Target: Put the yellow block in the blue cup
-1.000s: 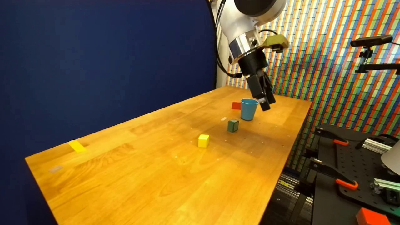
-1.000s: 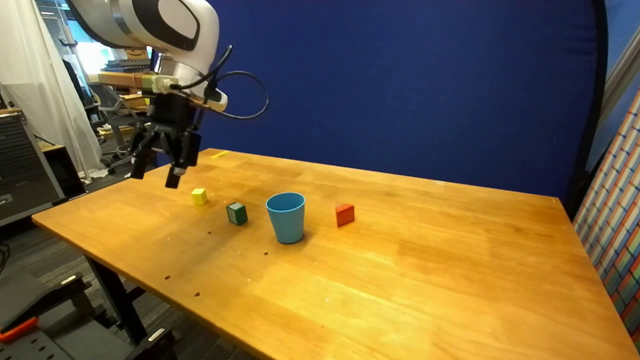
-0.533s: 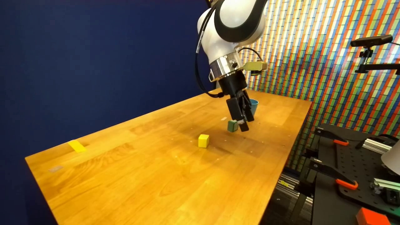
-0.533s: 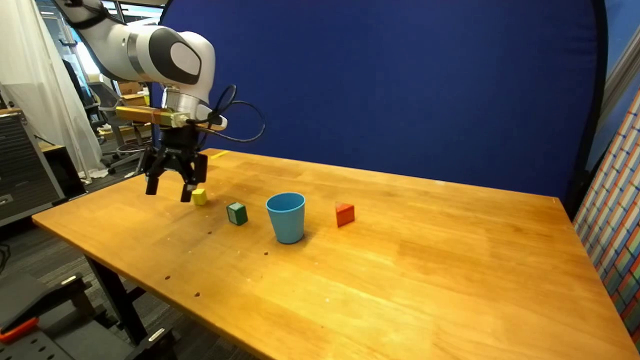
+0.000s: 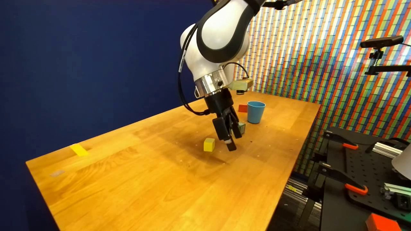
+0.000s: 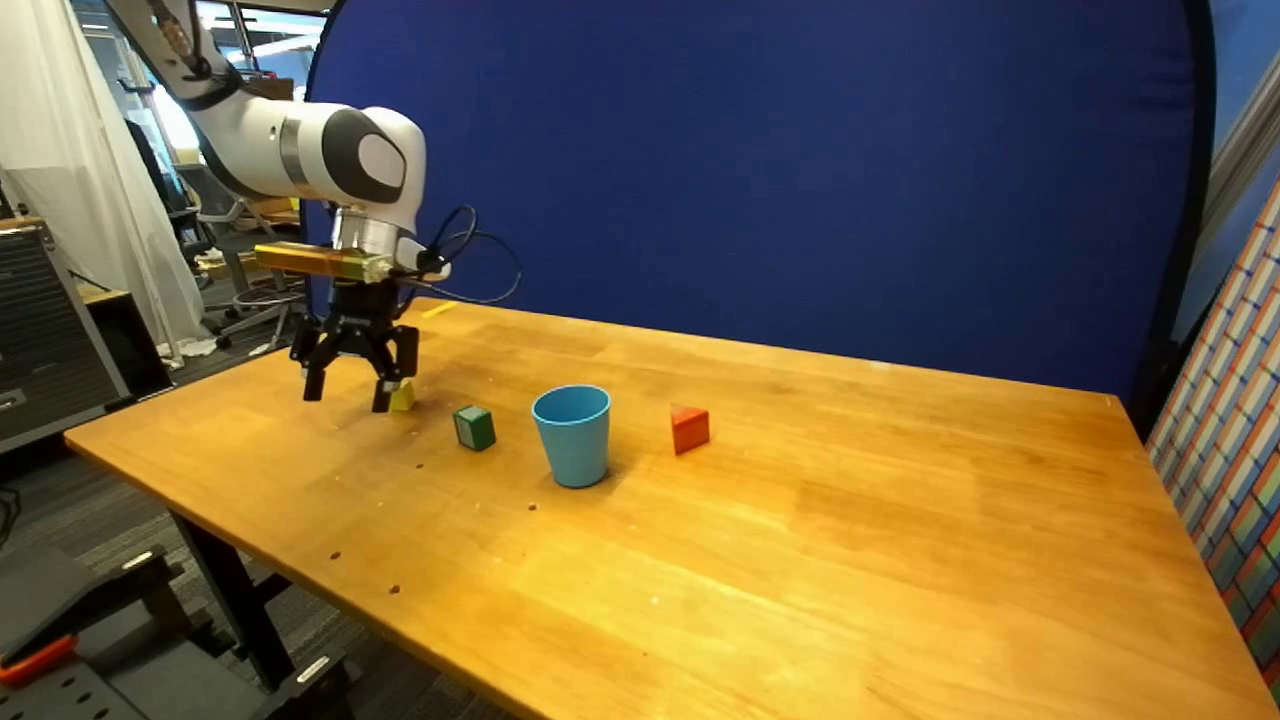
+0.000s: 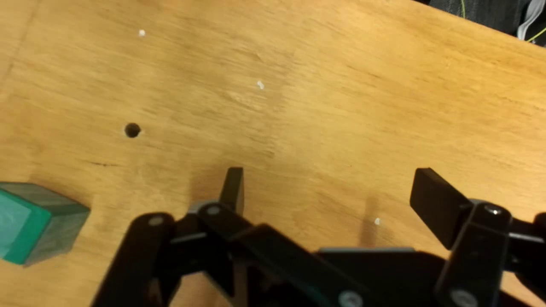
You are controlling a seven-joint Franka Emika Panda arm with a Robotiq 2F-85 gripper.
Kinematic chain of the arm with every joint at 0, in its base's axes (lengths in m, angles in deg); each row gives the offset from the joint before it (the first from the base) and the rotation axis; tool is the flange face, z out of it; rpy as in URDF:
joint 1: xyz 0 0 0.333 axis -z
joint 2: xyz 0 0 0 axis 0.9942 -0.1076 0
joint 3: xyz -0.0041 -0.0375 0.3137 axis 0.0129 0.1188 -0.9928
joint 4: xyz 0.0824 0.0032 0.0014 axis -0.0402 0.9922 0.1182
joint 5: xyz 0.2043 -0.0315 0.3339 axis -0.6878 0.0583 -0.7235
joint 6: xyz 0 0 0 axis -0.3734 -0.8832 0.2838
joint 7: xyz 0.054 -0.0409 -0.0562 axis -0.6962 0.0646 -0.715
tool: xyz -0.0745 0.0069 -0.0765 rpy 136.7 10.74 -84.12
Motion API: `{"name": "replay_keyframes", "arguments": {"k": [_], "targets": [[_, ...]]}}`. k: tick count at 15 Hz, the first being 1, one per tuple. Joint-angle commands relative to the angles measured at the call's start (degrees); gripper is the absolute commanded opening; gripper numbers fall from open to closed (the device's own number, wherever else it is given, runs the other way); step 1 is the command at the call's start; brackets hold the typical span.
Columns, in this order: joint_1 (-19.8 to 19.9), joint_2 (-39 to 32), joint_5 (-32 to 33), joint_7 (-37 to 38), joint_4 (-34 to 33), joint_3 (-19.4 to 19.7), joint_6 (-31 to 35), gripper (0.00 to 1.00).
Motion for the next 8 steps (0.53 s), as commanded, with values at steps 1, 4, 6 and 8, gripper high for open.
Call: {"name": "replay_keyframes", "arguments": {"k": [1,4,6,8], "targets": [[-1.24,-5.71,2.24,-0.8,-7.09,-0.17,-1.17,1.0],[-2.09,-9.22,4.12,-0.98,-11.37,0.14,-1.5,1.0],[-2.46,-11.29,5.38,-0.99,-14.31,0.34,-1.78,1.0],[-2.73,-12.9,6.5,-0.98,-16.95,0.56,-2.13,1.0]]}}
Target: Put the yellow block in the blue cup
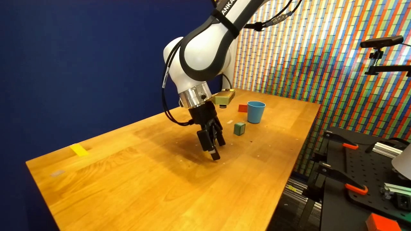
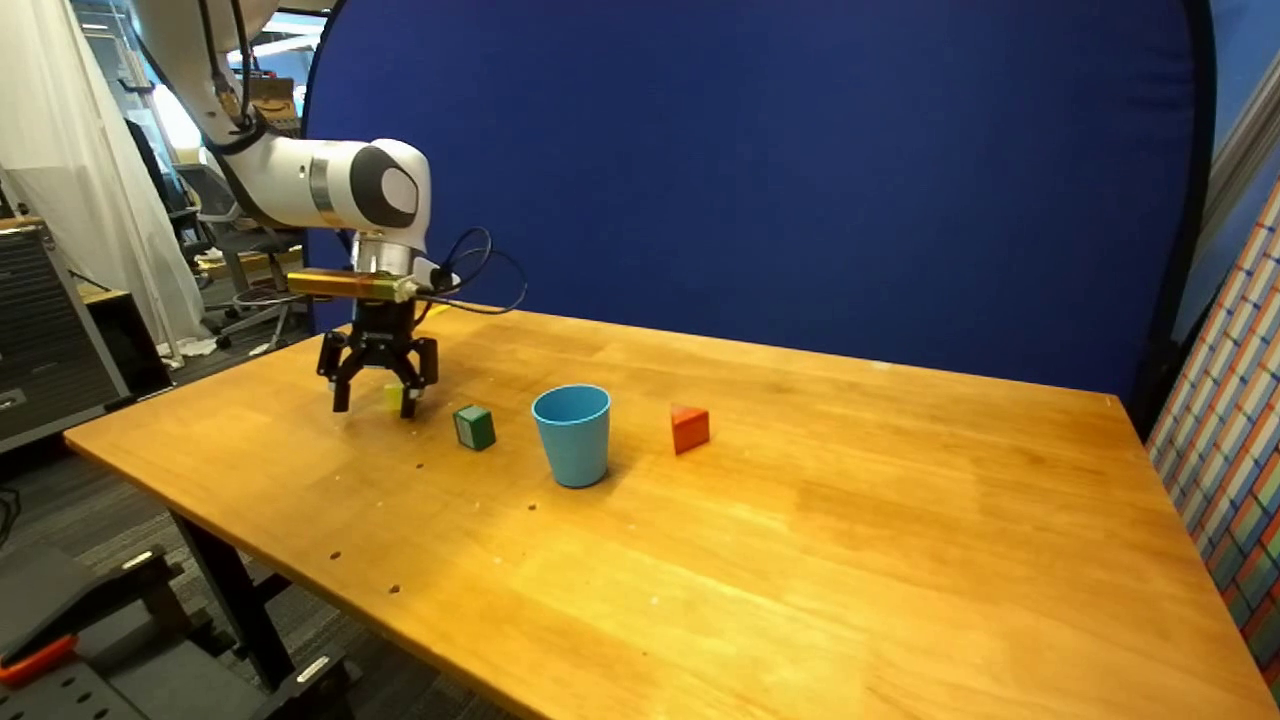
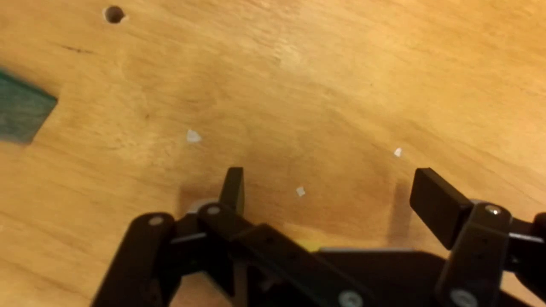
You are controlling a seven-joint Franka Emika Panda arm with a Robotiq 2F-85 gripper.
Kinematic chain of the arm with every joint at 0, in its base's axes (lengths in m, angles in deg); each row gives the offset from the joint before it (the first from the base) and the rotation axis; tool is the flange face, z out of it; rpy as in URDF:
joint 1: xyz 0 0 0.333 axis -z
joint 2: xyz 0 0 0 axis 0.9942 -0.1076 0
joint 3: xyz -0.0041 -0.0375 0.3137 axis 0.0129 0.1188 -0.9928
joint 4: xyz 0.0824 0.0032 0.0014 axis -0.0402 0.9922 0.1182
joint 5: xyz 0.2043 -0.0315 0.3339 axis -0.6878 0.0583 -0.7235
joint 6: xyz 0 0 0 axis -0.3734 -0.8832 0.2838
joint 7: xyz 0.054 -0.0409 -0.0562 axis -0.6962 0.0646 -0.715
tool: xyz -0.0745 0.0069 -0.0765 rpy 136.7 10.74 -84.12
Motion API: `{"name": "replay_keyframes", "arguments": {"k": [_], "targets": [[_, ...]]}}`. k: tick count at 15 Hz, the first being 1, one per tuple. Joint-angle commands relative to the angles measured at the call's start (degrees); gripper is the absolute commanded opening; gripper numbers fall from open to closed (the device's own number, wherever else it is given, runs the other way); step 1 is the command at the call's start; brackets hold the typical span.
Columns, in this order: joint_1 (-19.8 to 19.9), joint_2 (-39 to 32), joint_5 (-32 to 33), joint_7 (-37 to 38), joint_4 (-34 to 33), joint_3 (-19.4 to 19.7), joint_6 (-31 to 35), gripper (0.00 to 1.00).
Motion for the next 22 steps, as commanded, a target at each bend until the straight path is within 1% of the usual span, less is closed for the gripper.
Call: {"name": "replay_keyframes", "arguments": {"k": [1,3,4,5,8,9,13,14,15,19,22], "targets": [[-0.89,-3.63,2.22,-0.77,-6.93,0.64,-2.72,1.0],[-0.82,-4.22,2.52,-0.97,-8.55,0.51,-3.16,1.0],[-0.88,-4.5,2.67,-1.13,-9.26,0.42,-3.44,0.75],[-0.95,-4.66,2.59,-0.95,-9.65,0.39,-3.2,0.75],[-1.01,-4.3,2.4,-0.38,-10.46,0.39,-5.49,0.51],[-1.13,-4.04,2.48,-0.07,-10.43,0.51,-6.2,0.42],[-1.16,-1.73,3.08,2.22,-9.8,1.88,-9.02,0.13],[-0.93,-0.17,3.55,3.62,-9.31,2.91,-9.23,0.12],[-0.77,1.34,4.59,5.39,-8.84,4.29,-8.9,0.13],[1.56,6.75,7.85,10.11,-8.87,9.67,-8.39,0.13],[4.26,10.15,10.0,13.74,-8.61,13.46,-8.48,0.12]]}}
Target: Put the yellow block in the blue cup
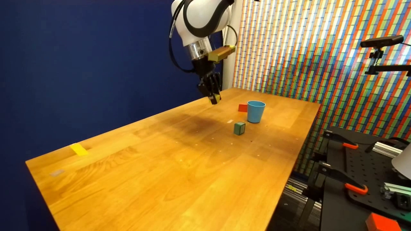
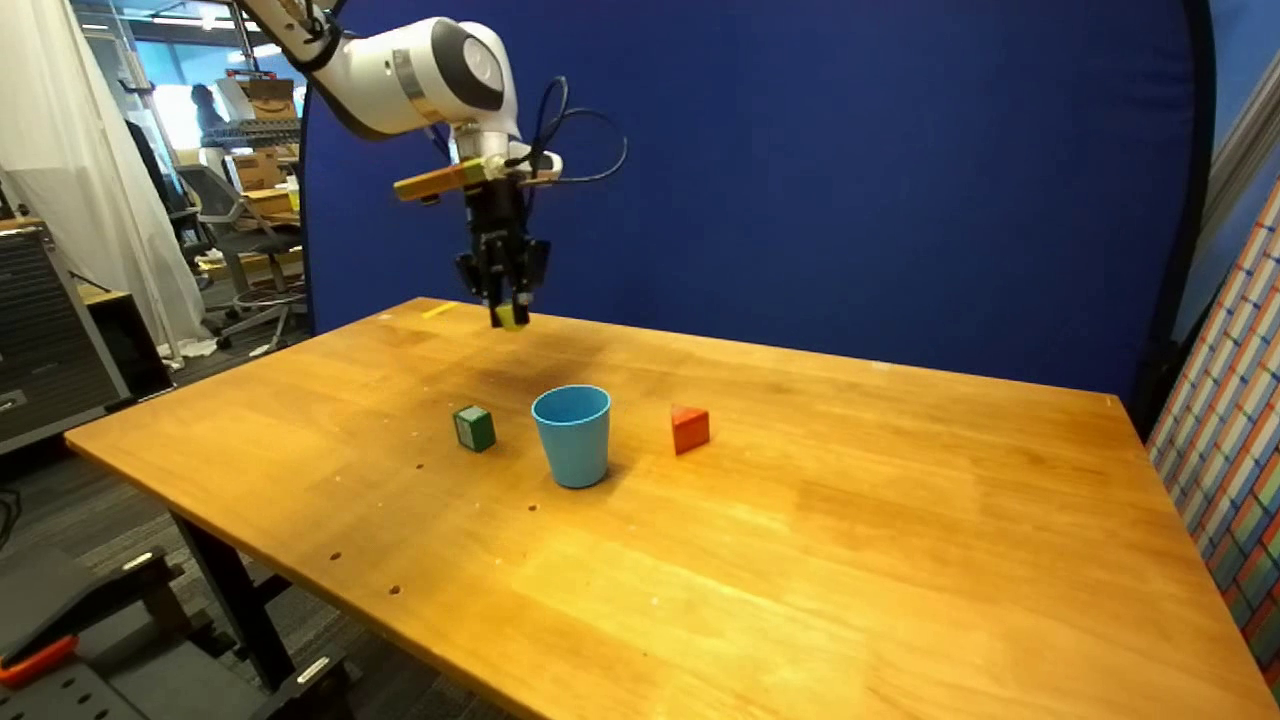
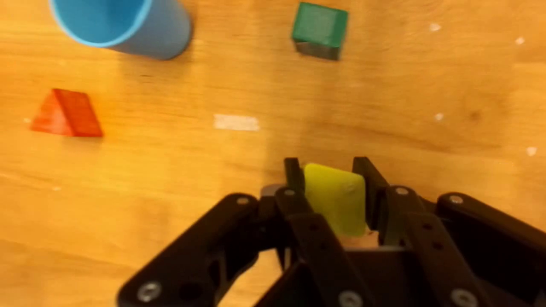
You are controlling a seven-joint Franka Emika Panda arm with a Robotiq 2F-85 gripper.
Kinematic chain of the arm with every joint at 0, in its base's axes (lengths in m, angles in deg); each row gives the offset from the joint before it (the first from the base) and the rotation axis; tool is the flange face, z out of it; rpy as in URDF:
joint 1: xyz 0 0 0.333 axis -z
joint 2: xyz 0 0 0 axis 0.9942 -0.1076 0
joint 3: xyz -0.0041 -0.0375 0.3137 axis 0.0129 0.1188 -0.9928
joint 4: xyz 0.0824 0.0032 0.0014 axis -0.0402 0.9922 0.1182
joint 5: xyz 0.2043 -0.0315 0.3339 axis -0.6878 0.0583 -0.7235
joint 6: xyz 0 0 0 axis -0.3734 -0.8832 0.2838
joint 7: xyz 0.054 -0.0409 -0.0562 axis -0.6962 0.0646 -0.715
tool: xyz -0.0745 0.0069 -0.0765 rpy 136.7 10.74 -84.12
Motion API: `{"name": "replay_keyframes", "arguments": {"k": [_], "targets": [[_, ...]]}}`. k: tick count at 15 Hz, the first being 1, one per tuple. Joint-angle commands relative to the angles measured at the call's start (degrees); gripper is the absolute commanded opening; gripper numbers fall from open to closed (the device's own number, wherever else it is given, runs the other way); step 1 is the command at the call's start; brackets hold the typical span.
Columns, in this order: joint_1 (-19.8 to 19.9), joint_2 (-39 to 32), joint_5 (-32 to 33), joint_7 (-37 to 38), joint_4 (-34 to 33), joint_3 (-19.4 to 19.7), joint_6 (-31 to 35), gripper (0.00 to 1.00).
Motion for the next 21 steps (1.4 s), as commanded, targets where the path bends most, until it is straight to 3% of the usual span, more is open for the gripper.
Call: {"name": "replay_keyframes", "arguments": {"k": [1,6,12,21], "targets": [[2.93,4.65,3.03,5.54,1.28,3.6,-1.3,0.12],[7.92,6.89,2.1,11.58,3.9,6.99,-7.14,0.12],[13.94,6.1,-4.19,10.86,6.9,6.47,-15.3,0.13],[13.62,2.39,-8.81,10.54,6.74,4.25,-13.88,0.15]]}}
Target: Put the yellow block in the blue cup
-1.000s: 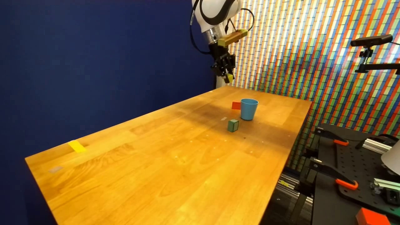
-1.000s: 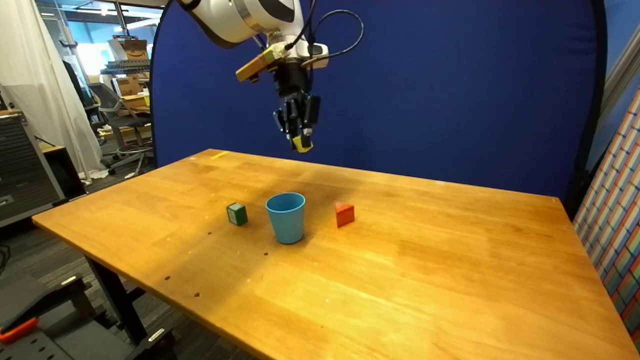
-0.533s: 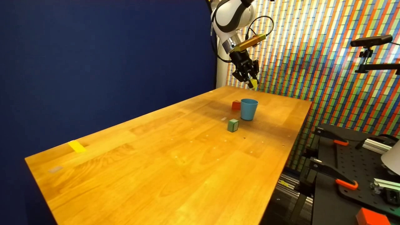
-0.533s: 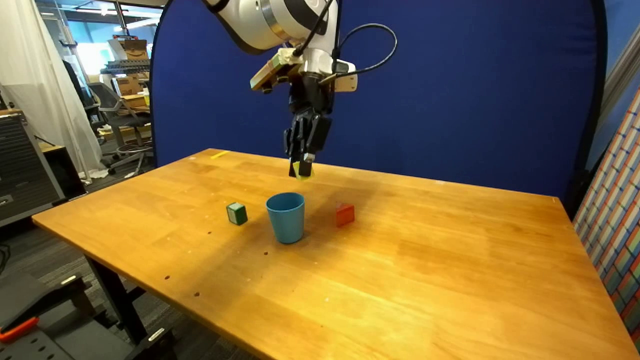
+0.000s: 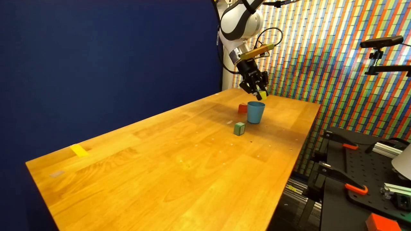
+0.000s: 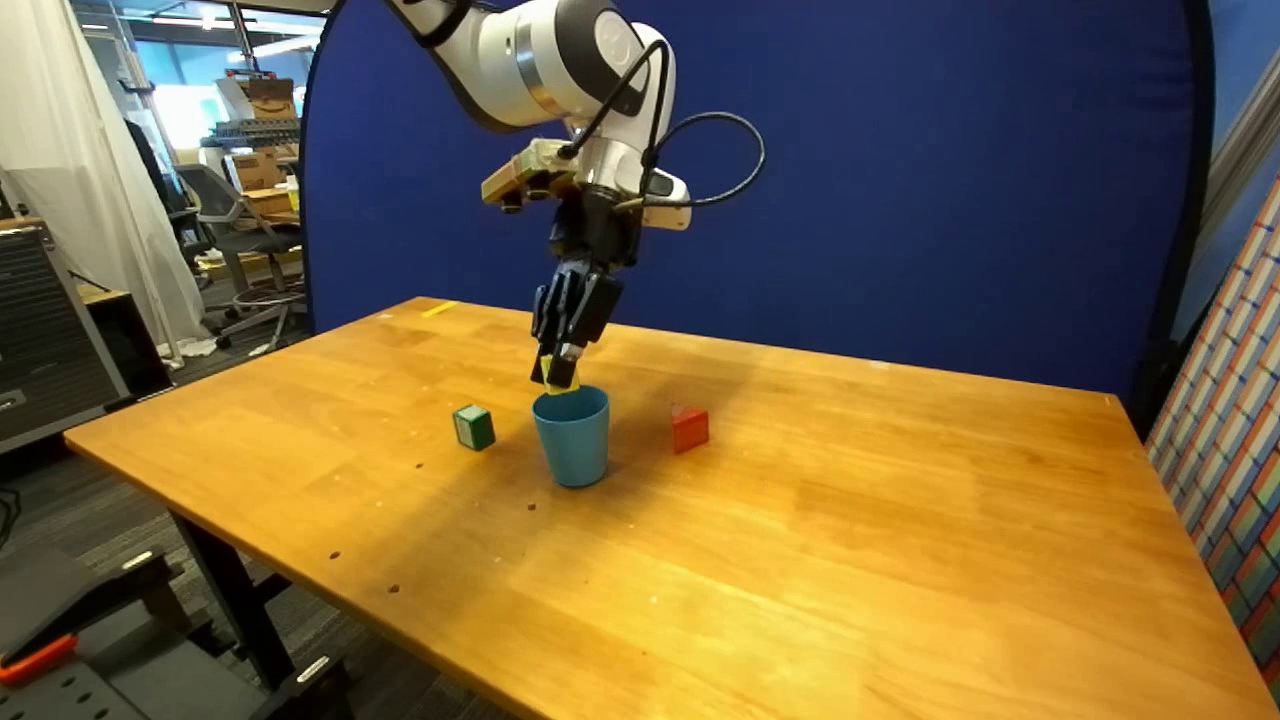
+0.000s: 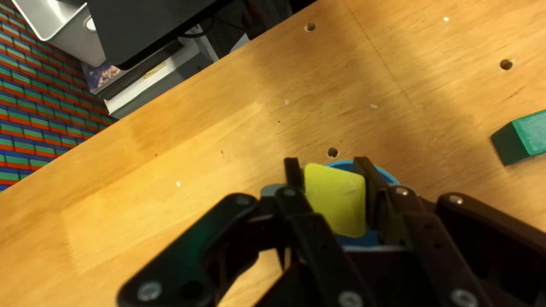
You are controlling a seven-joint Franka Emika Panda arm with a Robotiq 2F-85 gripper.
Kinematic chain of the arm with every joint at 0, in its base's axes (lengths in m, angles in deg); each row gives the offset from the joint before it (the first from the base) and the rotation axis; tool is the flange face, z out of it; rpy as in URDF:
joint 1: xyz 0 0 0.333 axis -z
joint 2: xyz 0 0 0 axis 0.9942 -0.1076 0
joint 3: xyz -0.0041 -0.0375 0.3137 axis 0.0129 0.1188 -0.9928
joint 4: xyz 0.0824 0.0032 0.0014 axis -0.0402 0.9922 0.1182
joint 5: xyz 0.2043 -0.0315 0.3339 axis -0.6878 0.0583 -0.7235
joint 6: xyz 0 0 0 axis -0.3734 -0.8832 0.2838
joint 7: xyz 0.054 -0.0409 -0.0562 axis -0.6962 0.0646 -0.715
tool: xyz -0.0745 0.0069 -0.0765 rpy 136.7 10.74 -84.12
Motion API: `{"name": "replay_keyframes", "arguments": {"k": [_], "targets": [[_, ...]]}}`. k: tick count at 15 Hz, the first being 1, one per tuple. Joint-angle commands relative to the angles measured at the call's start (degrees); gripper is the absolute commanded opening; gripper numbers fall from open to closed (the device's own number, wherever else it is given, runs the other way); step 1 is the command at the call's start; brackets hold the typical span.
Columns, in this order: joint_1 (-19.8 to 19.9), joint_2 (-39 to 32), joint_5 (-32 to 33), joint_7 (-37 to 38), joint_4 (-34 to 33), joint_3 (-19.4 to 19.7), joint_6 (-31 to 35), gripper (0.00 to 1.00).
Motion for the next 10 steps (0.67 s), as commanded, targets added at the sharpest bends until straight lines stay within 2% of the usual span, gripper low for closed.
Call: {"name": "replay_keyframes", "arguments": {"k": [1,3,7,8,9,10], "targets": [[-0.36,-0.96,-0.88,-0.54,-1.31,-1.02,0.63,0.6],[-0.43,-1.37,-0.7,-1.16,-1.92,-1.37,-0.19,0.67],[0.57,-0.73,-1.37,-4.76,-2.09,-2.06,-2.95,0.98],[-0.63,-1.01,-0.12,-1.75,-0.88,-1.36,-0.41,1.0],[-0.6,-1.01,-0.12,-2.0,-0.89,-1.35,-0.52,0.89],[-0.61,-1.06,-0.12,-1.97,-0.85,-1.35,-0.47,0.96]]}}
